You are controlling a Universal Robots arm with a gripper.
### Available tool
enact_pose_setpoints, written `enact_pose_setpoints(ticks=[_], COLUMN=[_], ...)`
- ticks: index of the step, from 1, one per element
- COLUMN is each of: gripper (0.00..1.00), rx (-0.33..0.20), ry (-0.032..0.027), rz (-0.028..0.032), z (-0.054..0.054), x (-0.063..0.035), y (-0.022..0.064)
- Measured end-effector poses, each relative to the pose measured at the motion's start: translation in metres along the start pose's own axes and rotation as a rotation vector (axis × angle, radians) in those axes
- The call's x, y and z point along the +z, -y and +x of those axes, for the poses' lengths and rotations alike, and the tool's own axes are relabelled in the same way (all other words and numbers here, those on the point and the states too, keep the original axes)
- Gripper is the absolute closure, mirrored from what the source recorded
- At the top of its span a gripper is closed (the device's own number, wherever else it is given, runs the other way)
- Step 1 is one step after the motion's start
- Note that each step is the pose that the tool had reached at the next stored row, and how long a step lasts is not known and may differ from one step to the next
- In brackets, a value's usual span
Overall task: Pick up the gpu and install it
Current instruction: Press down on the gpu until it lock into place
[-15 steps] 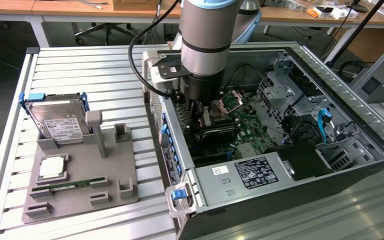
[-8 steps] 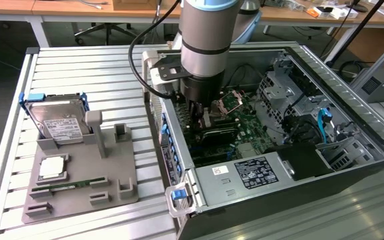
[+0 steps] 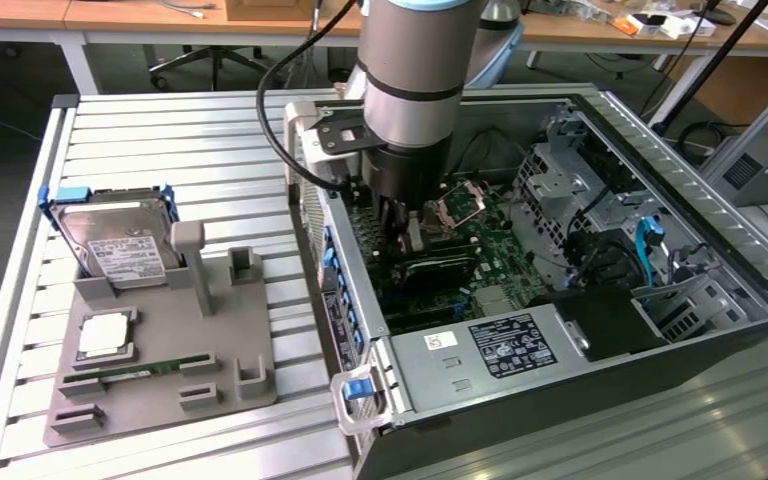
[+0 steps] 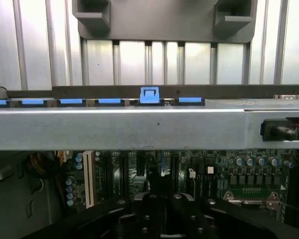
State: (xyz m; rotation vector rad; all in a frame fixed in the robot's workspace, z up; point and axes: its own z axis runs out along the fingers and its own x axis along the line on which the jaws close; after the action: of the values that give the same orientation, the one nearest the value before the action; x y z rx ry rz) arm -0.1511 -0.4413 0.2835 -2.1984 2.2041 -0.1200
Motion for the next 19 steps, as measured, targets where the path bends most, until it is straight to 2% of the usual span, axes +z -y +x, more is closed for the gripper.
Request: enact_pose_setpoints(ticks=[2,5,6,12,19], gripper=[0.89,0.89,0.89,0.89,0.89], rx=[0.000,0.000,0.000,0.000,-0.001], ry=[-0.0001,0.0004,0.0006,0.0004,0.0005], rz=[-0.0001,-0.0001,0.0003,0.0054,0.0060], z=[0.000,0.001,0.001,0.001,0.001], x=[-0.0108,-0.0179,-0.0183,-0.0197,-0.0201], y=[0.0008,0.0013,0.0010,-0.0157,-0.0213])
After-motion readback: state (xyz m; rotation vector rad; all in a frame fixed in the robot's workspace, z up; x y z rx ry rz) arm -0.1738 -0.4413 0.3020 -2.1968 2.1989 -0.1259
